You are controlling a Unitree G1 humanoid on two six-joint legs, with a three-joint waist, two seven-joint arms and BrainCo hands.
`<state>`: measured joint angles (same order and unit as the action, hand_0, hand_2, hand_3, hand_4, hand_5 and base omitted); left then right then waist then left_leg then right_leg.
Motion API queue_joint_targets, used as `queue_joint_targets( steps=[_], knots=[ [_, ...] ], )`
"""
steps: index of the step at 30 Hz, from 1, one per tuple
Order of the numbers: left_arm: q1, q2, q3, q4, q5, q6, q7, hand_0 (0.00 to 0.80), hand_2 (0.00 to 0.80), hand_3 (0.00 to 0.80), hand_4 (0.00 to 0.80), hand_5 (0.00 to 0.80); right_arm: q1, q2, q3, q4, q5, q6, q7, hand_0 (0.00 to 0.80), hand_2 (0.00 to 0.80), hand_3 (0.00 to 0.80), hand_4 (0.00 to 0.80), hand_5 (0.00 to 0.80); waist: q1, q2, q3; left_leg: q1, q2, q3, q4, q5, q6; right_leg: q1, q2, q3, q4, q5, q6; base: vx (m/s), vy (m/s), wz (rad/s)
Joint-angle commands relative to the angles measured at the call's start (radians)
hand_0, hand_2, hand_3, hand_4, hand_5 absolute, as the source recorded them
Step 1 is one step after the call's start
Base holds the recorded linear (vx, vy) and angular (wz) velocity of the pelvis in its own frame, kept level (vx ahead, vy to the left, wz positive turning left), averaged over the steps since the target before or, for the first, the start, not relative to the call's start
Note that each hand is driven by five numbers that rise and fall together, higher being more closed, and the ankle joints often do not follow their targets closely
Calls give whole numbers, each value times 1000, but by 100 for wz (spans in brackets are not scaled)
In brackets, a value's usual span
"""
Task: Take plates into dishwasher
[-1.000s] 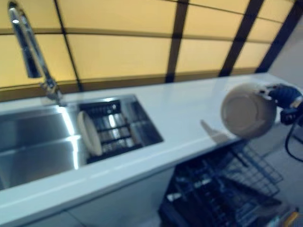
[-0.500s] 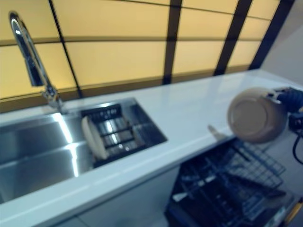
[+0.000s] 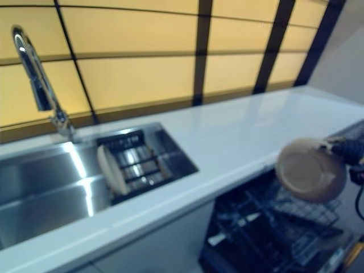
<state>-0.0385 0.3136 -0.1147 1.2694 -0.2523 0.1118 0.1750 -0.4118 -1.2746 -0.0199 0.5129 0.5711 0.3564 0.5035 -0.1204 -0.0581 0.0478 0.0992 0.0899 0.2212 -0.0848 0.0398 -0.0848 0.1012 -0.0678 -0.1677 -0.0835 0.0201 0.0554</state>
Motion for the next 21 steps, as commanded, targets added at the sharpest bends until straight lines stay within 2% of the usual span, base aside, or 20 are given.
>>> queue_joint_targets(
  steps=[1,8,21],
  knots=[
    [-12,54,16,33,25,-18,1,0,0,0,0,0,-3,11,-75,-23,-28,-43,33,800,800,800,800,800,16,-64,-32,32,-31,5,9,-12,30,-24,18,34,21,58,14,11,-14,-8],
    [-4,56,32,33,41,-21,-7,0,0,0,0,0,113,46,-122,-64,-77,-52,101,800,800,800,800,800,6,-70,-25,34,-28,15,12,-11,32,-23,21,43,19,60,15,4,-15,-11],
    [1,48,45,26,60,-28,-4,0,0,0,0,0,186,153,-79,-147,-215,-62,136,800,800,800,800,800,7,-70,-12,35,-27,18,15,-11,38,-21,20,44,17,61,17,3,-5,-3]
  ],
)
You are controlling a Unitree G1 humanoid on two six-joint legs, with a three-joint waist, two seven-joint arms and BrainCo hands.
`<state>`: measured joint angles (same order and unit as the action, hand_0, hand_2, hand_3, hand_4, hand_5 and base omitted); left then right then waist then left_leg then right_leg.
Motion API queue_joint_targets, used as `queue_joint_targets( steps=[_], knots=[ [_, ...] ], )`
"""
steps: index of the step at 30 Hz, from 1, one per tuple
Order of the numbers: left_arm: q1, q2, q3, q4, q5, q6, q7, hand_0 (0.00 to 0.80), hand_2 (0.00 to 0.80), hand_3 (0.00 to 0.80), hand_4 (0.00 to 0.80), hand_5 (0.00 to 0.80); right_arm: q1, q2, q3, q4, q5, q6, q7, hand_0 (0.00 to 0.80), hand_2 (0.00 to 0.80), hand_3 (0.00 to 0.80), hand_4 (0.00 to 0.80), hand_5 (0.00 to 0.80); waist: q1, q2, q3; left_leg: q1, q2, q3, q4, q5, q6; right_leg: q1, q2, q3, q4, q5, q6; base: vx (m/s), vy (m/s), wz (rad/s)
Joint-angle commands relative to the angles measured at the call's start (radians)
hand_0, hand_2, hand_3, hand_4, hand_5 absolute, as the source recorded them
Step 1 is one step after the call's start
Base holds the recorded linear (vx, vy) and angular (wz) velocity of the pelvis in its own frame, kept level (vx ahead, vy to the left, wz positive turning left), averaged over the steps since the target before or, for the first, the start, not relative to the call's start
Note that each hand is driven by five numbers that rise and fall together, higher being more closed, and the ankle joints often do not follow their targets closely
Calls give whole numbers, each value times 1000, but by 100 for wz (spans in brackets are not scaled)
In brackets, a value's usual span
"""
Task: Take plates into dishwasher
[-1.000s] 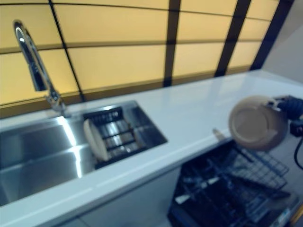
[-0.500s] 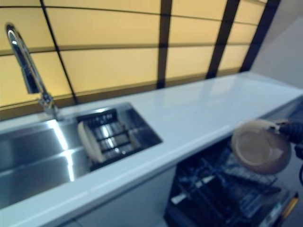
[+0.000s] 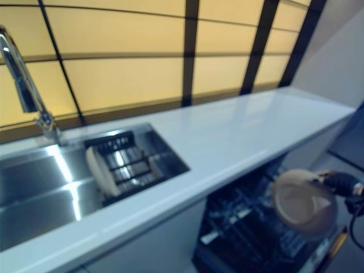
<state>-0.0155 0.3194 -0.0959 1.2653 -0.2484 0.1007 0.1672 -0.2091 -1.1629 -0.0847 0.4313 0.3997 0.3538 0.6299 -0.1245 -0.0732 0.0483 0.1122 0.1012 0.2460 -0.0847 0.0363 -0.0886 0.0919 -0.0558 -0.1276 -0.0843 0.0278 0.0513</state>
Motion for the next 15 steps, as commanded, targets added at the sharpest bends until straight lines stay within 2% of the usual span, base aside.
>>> queue_joint_targets(
  steps=[1,15],
  knots=[
    [-23,42,29,30,58,-16,5,0,0,0,0,0,-13,53,-7,-81,-66,-61,3,800,800,800,800,800,11,-54,-11,22,-39,-7,15,-8,42,-11,7,5,17,53,22,0,0,0],
    [-24,39,35,25,65,-14,0,0,0,0,0,0,-12,120,81,-185,-219,-62,-29,800,800,800,800,800,23,-46,3,21,-45,-15,13,-12,47,-11,1,1,14,53,28,0,0,0]
  ],
)
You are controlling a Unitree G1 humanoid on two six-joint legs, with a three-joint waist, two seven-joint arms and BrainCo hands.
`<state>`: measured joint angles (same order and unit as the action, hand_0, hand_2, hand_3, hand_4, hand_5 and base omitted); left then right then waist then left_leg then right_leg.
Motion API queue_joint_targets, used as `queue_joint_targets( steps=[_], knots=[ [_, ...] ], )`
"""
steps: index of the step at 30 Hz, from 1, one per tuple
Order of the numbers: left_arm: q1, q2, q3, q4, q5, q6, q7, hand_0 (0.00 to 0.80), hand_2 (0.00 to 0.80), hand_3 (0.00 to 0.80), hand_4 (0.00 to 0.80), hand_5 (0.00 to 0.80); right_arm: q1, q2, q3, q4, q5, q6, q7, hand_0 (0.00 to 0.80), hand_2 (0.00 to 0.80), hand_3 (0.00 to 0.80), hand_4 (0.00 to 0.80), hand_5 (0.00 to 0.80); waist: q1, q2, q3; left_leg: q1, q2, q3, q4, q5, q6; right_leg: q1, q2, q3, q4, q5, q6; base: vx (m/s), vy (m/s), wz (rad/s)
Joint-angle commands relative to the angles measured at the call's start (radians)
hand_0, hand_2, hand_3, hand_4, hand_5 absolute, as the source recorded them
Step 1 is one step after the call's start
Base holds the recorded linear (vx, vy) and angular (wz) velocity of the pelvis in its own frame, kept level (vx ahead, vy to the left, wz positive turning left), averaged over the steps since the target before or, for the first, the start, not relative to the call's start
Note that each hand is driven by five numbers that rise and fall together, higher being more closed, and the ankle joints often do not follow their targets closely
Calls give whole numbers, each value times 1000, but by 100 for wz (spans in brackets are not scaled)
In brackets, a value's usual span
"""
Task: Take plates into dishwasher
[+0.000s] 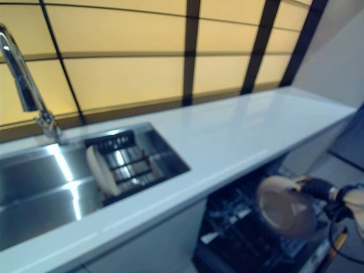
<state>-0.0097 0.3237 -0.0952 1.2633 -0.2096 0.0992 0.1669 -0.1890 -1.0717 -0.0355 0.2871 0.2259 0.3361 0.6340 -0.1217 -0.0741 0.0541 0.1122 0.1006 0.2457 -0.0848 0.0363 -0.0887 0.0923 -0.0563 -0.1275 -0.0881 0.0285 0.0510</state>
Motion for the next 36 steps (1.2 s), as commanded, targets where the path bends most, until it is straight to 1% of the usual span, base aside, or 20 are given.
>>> queue_joint_targets(
  steps=[1,6,12,20,23,26,27,30,36],
  knots=[
    [-31,34,33,27,25,-11,0,0,0,0,0,0,-32,33,37,-42,-49,-45,-37,800,800,800,800,800,21,-45,-3,21,-44,-15,13,-12,47,-11,2,1,18,53,28,0,0,0],
    [-35,35,32,22,24,-9,0,0,0,0,0,0,-44,64,76,-59,-133,-59,-59,800,800,800,800,800,26,-42,3,21,-45,-15,13,-13,49,-11,-1,0,17,55,31,0,0,0],
    [-36,29,24,11,18,-3,3,0,0,0,0,0,-63,108,113,-79,-163,-42,-60,800,800,800,800,800,36,-35,10,19,-47,-21,13,-13,49,-12,-3,-4,16,54,32,0,0,0],
    [-35,27,24,-3,9,-5,3,0,0,0,0,0,-58,167,147,-61,-245,-67,-68,800,800,800,800,800,47,-27,14,14,-47,-28,11,-11,48,-13,-6,-12,15,52,33,0,0,0],
    [-32,19,21,-16,-7,-9,15,0,0,0,0,0,-68,193,184,-28,-306,-99,-101,800,800,800,800,800,60,-23,18,13,-48,-34,11,-12,49,-11,-8,-20,13,52,34,-21,-3,5],
    [-31,16,17,-22,-13,-8,19,0,0,0,0,0,-83,209,209,-17,-320,-94,-104,800,800,800,800,800,66,-21,21,11,-48,-37,11,-11,48,-11,-10,-24,13,52,34,-15,-4,6],
    [-34,14,16,-23,-12,-6,19,0,0,0,0,0,-99,230,231,-6,-338,-89,-106,800,800,800,800,800,72,-18,25,10,-49,-42,12,-11,49,-10,-11,-26,12,51,33,0,0,0],
    [-37,12,13,-26,-11,-2,21,0,0,0,0,0,-121,254,262,25,-384,-100,-112,800,800,800,800,800,79,-14,27,8,-51,-50,11,-12,49,-10,-13,-30,12,50,32,-4,4,1],
    [-37,4,1,-36,-10,2,23,0,0,0,0,0,-166,316,340,97,-463,-88,-136,800,800,800,800,800,97,-4,31,2,-55,-63,9,-11,48,-11,-18,-40,10,49,32,-7,7,2]
  ],
)
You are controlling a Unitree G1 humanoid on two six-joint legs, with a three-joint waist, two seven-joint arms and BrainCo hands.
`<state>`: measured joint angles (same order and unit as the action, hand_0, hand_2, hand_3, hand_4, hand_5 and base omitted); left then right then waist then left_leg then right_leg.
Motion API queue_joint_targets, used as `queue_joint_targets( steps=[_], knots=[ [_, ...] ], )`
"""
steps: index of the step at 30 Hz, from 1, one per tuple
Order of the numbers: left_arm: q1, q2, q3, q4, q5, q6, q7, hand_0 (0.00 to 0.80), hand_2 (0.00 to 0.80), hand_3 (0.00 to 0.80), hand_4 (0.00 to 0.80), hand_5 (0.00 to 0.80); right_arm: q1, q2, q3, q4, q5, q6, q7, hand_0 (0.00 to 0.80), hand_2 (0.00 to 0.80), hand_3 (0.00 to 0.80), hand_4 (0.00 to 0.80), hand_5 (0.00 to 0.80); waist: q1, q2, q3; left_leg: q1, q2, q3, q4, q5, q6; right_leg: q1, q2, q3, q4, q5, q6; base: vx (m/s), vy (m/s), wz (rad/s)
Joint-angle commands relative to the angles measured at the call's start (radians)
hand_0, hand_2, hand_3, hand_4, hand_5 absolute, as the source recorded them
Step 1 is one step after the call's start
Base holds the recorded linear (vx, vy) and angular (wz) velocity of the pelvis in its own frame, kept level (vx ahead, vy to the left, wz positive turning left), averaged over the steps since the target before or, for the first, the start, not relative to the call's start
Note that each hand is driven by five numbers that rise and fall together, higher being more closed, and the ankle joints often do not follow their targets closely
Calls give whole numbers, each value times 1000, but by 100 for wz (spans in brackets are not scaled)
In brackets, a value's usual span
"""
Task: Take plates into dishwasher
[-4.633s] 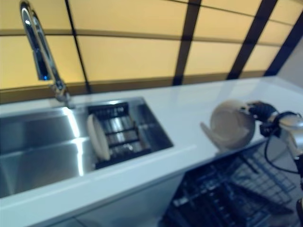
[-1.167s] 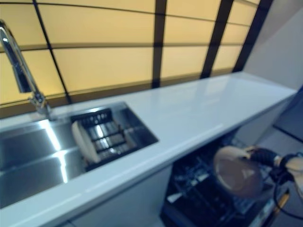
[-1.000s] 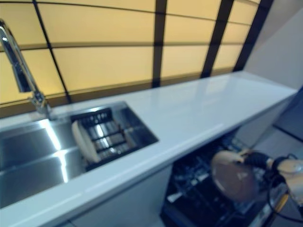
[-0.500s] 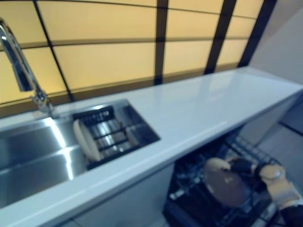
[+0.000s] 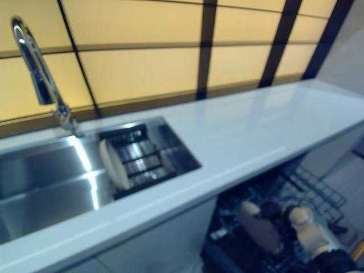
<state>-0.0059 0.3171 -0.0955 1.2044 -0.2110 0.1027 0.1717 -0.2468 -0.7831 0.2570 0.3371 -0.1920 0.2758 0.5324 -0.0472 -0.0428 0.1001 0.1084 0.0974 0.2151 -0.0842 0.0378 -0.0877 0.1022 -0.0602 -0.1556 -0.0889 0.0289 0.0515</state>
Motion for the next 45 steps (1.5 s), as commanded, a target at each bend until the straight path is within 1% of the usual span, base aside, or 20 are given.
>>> queue_joint_targets(
  steps=[1,4,10,13,16,17,18,24,27,29,31,32,35,36,40,45],
  knots=[
    [-40,10,0,22,-9,-2,18,0,0,0,0,0,-110,33,53,52,-48,-23,-36,800,800,800,800,800,25,-34,-14,5,-53,-34,8,-12,47,-20,-15,-12,11,49,31,0,0,0],
    [-46,7,-7,19,-10,2,18,0,0,0,0,0,-127,62,80,84,-71,-13,-49,800,800,800,800,800,32,-30,-12,1,-54,-40,9,-11,47,-22,-19,-15,11,48,31,-10,13,3],
    [-53,1,-12,18,-11,5,20,0,0,0,0,0,-158,104,118,135,-98,21,-38,800,800,800,800,800,44,-24,-9,-4,-58,-51,6,-11,48,-23,-24,-20,10,48,30,-11,15,9],
    [-52,0,-13,17,-11,6,19,0,0,0,0,0,-166,110,125,149,-93,31,-35,800,800,800,800,800,48,-24,-10,-4,-58,-53,4,-11,48,-22,-25,-23,9,47,29,0,0,0],
    [-53,0,-12,19,-8,8,18,0,0,0,0,0,-166,110,126,158,-97,25,-48,800,800,800,800,800,49,-24,-13,-5,-59,-55,4,-11,48,-22,-25,-22,9,47,29,0,0,0],
    [-53,0,-12,20,-8,7,18,0,0,0,0,0,-166,109,124,159,-101,26,-59,427,427,427,427,427,49,-24,-13,-5,-58,-55,3,-10,48,-23,-25,-22,9,47,29,0,0,0],
    [-53,2,-10,18,-10,9,18,0,0,0,0,0,-167,103,114,153,-76,35,-64,0,0,0,0,0,47,-25,-12,-4,-58,-53,2,-10,48,-23,-25,-21,9,48,30,0,0,0],
    [-52,3,-1,17,-11,11,21,0,0,0,0,0,-169,74,68,114,-40,49,-95,0,0,0,0,0,38,-31,-9,1,-55,-48,1,-11,48,-23,-22,-13,10,49,30,0,0,0],
    [-46,4,9,11,-10,14,22,0,0,0,0,0,-164,28,14,66,-2,85,-78,0,0,0,0,0,27,-36,-11,7,-52,-40,1,-11,46,-21,-19,-8,9,50,30,0,0,0],
    [-45,5,12,9,-13,17,24,0,0,0,0,0,-163,10,-5,52,8,90,-78,0,0,0,0,0,23,-38,-12,9,-50,-36,1,-11,46,-20,-18,-6,9,49,30,0,0,0],
    [-42,9,18,9,-10,18,24,0,0,0,0,0,-166,-24,-36,33,29,96,-70,0,0,0,0,0,17,-43,-13,12,-49,-31,1,-12,46,-18,-17,-2,9,50,30,0,0,0],
    [-39,14,25,11,-6,18,23,0,0,0,0,0,-165,-61,-65,13,52,106,-56,0,0,0,0,0,12,-47,-14,15,-48,-27,1,-13,45,-16,-16,0,9,50,31,0,0,0],
    [-35,18,35,13,-2,19,21,0,0,0,0,0,-163,-97,-94,-2,67,109,-46,0,0,0,0,0,7,-52,-16,16,-47,-22,0,-13,45,-17,-15,3,9,51,31,0,0,0],
    [-34,24,44,16,-1,22,20,0,0,0,0,0,-161,-132,-124,-14,97,122,-44,0,0,0,0,0,0,-55,-19,18,-46,-17,-1,-13,44,-18,-15,6,10,52,32,0,0,0],
    [-28,27,51,24,1,18,22,0,0,0,0,0,-156,-211,-175,-10,144,124,-52,0,0,0,0,0,-9,-62,-27,21,-46,-8,-2,-13,44,-18,-14,11,10,54,33,0,0,0],
    [-27,30,54,40,-7,7,36,0,0,0,0,0,-174,-314,-229,14,215,157,-62,0,0,0,0,0,-17,-74,-37,25,-47,2,-2,-13,46,-18,-15,17,12,56,36,4,23,-9]
  ],
)
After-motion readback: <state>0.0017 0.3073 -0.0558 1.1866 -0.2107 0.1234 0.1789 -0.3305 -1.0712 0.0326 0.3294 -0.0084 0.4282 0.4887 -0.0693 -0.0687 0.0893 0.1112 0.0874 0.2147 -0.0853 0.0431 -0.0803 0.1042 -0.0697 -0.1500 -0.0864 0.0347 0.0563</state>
